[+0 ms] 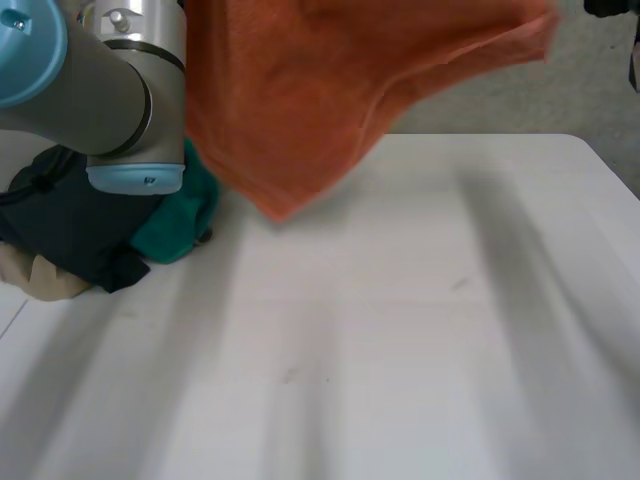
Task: Fold the laundry.
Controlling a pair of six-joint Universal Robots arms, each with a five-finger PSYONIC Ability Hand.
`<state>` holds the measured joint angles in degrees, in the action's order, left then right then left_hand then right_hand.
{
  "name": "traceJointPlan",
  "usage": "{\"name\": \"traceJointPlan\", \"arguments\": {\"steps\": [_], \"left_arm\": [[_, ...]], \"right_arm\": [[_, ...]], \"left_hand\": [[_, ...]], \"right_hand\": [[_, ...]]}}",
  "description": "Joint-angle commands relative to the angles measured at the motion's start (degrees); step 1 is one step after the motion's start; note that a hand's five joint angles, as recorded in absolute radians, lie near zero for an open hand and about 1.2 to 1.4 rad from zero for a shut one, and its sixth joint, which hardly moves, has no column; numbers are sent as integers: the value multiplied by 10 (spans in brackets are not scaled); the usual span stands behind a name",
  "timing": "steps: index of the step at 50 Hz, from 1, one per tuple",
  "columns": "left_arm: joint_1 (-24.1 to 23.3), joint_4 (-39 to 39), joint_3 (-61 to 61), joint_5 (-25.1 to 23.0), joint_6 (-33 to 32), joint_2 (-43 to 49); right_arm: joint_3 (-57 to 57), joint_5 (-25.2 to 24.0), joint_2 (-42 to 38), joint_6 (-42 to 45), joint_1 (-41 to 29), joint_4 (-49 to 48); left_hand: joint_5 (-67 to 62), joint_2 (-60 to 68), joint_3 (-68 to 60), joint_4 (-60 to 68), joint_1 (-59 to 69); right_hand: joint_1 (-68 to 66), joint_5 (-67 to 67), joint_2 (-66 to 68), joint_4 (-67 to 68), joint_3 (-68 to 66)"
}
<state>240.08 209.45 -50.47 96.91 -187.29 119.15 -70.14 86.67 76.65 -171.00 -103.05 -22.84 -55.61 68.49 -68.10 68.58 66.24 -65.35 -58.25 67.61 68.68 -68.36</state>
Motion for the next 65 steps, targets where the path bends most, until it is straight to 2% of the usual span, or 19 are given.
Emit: {"name": "traceJointPlan", "arguments": {"steps": [1, 7, 13, 14, 15, 16, 18, 23, 27, 32, 39, 43, 45, 49, 50, 53, 55, 58, 65], "left_arm": [[-7, -68, -145, -8, 3, -27], [-16, -90, -315, -10, -1, -65], [-52, -91, -445, -10, -15, -89], [-57, -90, -454, -11, -17, -94], [-64, -89, -472, -10, -24, -106], [-66, -88, -480, -10, -28, -113], [-69, -88, -491, -10, -34, -128], [-73, -91, -521, -11, -54, -181], [-86, -92, -545, -10, -60, -225], [-101, -92, -568, -10, -60, -259], [-102, -92, -579, -9, -61, -275], [-98, -91, -578, -8, -61, -274], [-95, -91, -577, -9, -61, -274], [-86, -88, -577, -9, -61, -273], [-83, -88, -576, -9, -61, -273], [-75, -84, -572, -9, -61, -266], [-73, -82, -568, -9, -60, -263], [-70, -74, -555, -10, -60, -241], [-70, -64, -509, -11, -59, -178]], "right_arm": [[-79, -38, 5, 28, -6, 76], [-187, -100, -2, 165, 1, 193], [-246, -116, -8, 322, 3, 285], [-246, -118, -11, 331, 2, 288], [-244, -118, -11, 331, 2, 287], [-236, -118, -11, 328, 3, 280], [-221, -119, -14, 324, 3, 271], [-134, -127, -35, 293, -1, 242], [-46, -175, -85, 266, -18, 235], [63, -268, -192, 266, -86, 243], [145, -304, -324, 288, -161, 303], [159, -295, -381, 343, -185, 323], [163, -288, -393, 363, -187, 323], [185, -238, -398, 380, -187, 315], [192, -195, -390, 372, -187, 297], [179, -136, -357, 349, -186, 253], [136, -92, -290, 331, -180, 221], [65, -80, -201, 331, -152, 212], [-88, -67, -92, 328, -93, 276]], "left_hand": [[-144, 115, -119, 114, 138], [-144, 115, -119, 114, 138], [-144, 115, -119, 114, 138], [-144, 115, -119, 114, 138], [-144, 115, -119, 114, 138], [-144, 115, -119, 114, 138], [-144, 115, -119, 114, 138], [-144, 115, -119, 114, 138], [-144, 115, -119, 114, 138], [-144, 115, -119, 114, 138], [-144, 115, -119, 114, 138], [-144, 115, -119, 114, 138], [-144, 115, -119, 114, 138], [-144, 115, -119, 114, 138], [-144, 115, -119, 114, 138], [-144, 115, -119, 114, 138], [-144, 115, -119, 114, 138], [-144, 115, -119, 114, 138], [-144, 115, -119, 114, 138]], "right_hand": [[-146, -117, 124, 113, -116], [-146, -117, 124, 113, -116], [-146, -117, 124, 113, -116], [18, 47, -40, -51, 48], [124, 153, -147, -158, 154], [364, 393, -386, -397, 394], [452, 481, -474, -485, 482], [497, 526, -520, -530, 527], [489, 518, -511, -522, 519], [482, 511, -505, -515, 512], [480, 509, -503, -514, 510], [465, 494, -488, -499, 495], [402, 431, -424, -435, 432], [-145, -116, 123, 112, -115], [-146, -117, 124, 113, -116], [-146, -117, 124, 113, -116], [-146, -117, 124, 113, -116], [-146, -117, 124, 113, -116], [-146, -117, 124, 113, -116]]}}
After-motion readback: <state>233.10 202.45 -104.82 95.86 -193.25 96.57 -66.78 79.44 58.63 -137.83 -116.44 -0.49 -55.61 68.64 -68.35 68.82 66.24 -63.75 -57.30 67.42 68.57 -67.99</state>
